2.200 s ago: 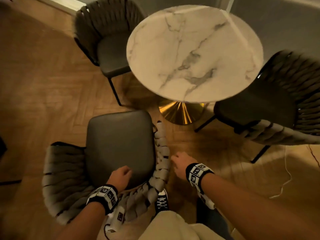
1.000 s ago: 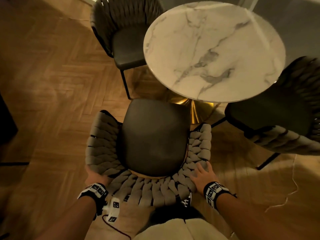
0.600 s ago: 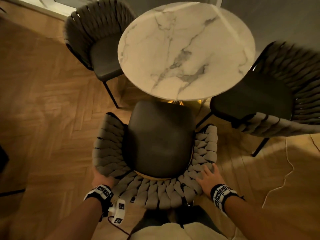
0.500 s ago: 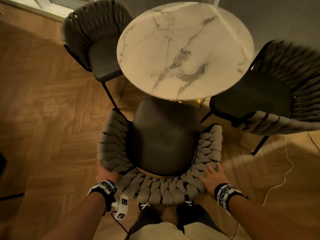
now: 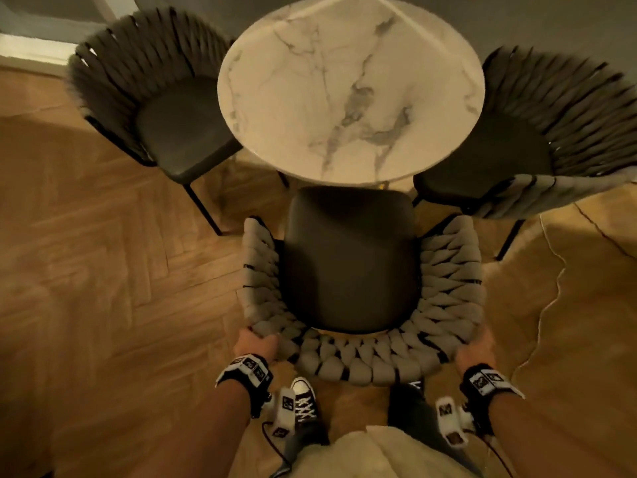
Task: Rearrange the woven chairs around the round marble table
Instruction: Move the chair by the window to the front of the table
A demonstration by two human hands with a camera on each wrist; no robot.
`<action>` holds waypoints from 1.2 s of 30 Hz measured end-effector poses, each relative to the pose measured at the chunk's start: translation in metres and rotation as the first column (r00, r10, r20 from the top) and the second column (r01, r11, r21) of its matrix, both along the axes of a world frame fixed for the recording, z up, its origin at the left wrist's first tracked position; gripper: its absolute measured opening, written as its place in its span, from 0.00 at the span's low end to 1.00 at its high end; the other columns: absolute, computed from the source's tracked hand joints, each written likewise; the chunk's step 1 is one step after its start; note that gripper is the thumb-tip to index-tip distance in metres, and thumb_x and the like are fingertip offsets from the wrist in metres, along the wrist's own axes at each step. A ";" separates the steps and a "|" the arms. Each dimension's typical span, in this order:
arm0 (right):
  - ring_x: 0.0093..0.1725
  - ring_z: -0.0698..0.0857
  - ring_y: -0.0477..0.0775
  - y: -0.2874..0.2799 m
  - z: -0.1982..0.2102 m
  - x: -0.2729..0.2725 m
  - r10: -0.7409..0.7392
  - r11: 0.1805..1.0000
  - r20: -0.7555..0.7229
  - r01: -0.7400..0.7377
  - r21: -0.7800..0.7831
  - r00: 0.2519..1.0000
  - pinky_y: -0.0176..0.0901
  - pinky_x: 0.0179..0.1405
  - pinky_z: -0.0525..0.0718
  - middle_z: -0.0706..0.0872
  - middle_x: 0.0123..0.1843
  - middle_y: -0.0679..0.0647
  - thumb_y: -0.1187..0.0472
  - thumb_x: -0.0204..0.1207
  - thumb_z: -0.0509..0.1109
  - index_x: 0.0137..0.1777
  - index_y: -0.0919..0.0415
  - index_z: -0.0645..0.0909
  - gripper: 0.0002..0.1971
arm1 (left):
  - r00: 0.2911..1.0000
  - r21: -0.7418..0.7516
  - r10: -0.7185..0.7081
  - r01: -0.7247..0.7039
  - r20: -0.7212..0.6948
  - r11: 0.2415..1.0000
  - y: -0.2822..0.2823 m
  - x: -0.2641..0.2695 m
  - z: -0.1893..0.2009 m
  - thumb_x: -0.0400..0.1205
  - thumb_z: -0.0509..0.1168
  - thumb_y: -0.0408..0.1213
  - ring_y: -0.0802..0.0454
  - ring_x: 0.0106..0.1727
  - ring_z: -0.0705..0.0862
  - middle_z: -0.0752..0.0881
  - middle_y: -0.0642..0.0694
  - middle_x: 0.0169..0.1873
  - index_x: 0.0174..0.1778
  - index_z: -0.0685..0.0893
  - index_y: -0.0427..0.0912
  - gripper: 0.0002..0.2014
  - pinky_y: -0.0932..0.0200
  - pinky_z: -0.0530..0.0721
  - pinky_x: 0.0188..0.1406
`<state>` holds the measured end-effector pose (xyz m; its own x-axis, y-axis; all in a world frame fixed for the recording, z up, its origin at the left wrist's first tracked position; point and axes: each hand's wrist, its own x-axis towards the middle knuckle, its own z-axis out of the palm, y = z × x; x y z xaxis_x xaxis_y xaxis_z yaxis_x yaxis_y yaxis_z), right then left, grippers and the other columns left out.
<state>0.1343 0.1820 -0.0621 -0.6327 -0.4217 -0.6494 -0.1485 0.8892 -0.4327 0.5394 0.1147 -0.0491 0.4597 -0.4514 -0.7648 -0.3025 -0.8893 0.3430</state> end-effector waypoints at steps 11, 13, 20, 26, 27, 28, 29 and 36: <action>0.53 0.83 0.69 0.021 -0.012 0.088 -0.488 0.845 0.480 0.532 0.051 0.729 0.64 0.43 0.89 0.77 0.73 0.69 0.62 0.83 0.63 0.76 0.62 0.68 0.22 | 0.972 0.078 -0.144 0.161 -0.183 0.984 -0.018 0.030 -0.022 0.72 0.78 0.41 0.36 0.39 0.90 0.88 0.38 0.39 0.40 0.83 0.41 0.11 0.37 0.92 0.40; 0.53 0.84 0.71 0.023 -0.010 0.097 -0.532 0.812 0.479 0.581 0.056 0.698 0.67 0.41 0.89 0.80 0.68 0.67 0.62 0.81 0.67 0.72 0.57 0.72 0.20 | 0.973 0.070 -0.138 0.153 -0.184 0.986 -0.018 0.041 -0.037 0.68 0.79 0.42 0.36 0.39 0.90 0.88 0.38 0.39 0.39 0.83 0.43 0.12 0.37 0.92 0.39; 0.70 0.77 0.74 0.018 0.002 0.141 -0.533 0.788 0.539 0.614 0.035 0.653 0.78 0.52 0.85 0.75 0.75 0.62 0.61 0.84 0.65 0.76 0.51 0.69 0.21 | 0.977 0.068 -0.090 0.105 -0.193 0.992 -0.031 0.067 -0.017 0.76 0.74 0.34 0.34 0.44 0.87 0.84 0.38 0.41 0.40 0.79 0.43 0.09 0.32 0.90 0.46; 0.72 0.73 0.80 -0.006 -0.015 0.146 -0.542 0.799 0.527 0.596 0.081 0.654 0.75 0.37 0.87 0.70 0.78 0.65 0.57 0.83 0.65 0.77 0.52 0.67 0.23 | 0.984 0.017 -0.126 0.129 -0.127 0.991 -0.040 0.075 -0.013 0.76 0.76 0.36 0.37 0.39 0.87 0.85 0.39 0.39 0.43 0.80 0.42 0.10 0.35 0.92 0.41; 0.70 0.74 0.81 -0.009 -0.023 0.143 -0.545 0.803 0.516 0.588 0.096 0.661 0.75 0.33 0.87 0.70 0.78 0.65 0.55 0.82 0.66 0.77 0.52 0.67 0.24 | 0.984 0.011 -0.140 0.142 -0.113 0.990 -0.041 0.075 -0.010 0.76 0.76 0.37 0.37 0.38 0.88 0.86 0.38 0.39 0.42 0.80 0.41 0.10 0.36 0.92 0.41; 0.68 0.75 0.82 -0.010 -0.031 0.138 -0.540 0.815 0.501 0.569 0.112 0.676 0.75 0.31 0.86 0.71 0.77 0.66 0.53 0.81 0.67 0.76 0.53 0.67 0.25 | 0.983 0.002 -0.151 0.152 -0.106 0.988 -0.043 0.074 -0.009 0.76 0.76 0.38 0.37 0.39 0.88 0.87 0.38 0.39 0.41 0.81 0.41 0.10 0.37 0.92 0.41; 0.66 0.77 0.82 -0.010 -0.042 0.134 -0.526 0.831 0.483 0.543 0.119 0.700 0.76 0.31 0.86 0.71 0.77 0.67 0.51 0.80 0.68 0.76 0.54 0.67 0.26 | 0.983 -0.003 -0.156 0.156 -0.101 0.988 -0.044 0.074 -0.010 0.76 0.76 0.39 0.38 0.39 0.88 0.87 0.37 0.38 0.40 0.81 0.41 0.10 0.36 0.92 0.43; 0.64 0.79 0.80 -0.019 -0.028 0.146 -0.490 0.856 0.459 0.508 0.094 0.741 0.78 0.40 0.87 0.75 0.74 0.66 0.51 0.82 0.66 0.76 0.60 0.67 0.25 | 0.980 -0.040 -0.185 0.183 -0.070 0.982 -0.051 0.075 -0.009 0.77 0.75 0.40 0.38 0.38 0.88 0.86 0.39 0.37 0.44 0.81 0.41 0.09 0.39 0.92 0.43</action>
